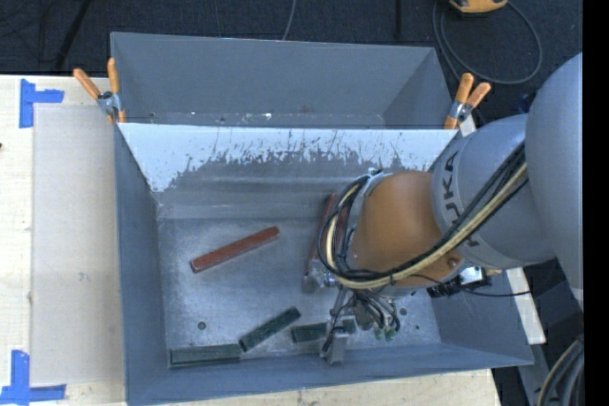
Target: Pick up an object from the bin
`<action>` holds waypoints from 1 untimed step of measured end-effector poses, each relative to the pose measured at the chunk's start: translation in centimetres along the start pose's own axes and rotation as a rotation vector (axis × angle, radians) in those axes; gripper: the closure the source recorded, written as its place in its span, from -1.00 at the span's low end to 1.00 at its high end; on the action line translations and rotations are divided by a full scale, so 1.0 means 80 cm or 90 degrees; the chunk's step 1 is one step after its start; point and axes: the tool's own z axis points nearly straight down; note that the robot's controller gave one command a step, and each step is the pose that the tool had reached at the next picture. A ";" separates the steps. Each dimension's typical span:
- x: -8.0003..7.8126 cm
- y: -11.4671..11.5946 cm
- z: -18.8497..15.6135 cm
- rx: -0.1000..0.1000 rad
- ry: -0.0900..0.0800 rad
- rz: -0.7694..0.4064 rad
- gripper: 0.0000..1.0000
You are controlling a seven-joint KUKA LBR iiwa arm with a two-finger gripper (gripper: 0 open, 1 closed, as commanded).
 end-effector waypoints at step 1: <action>0.001 0.000 0.000 0.000 0.001 0.001 1.00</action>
Offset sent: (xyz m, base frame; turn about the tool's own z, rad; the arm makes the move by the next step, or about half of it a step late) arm 0.0000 0.0000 0.0000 0.0000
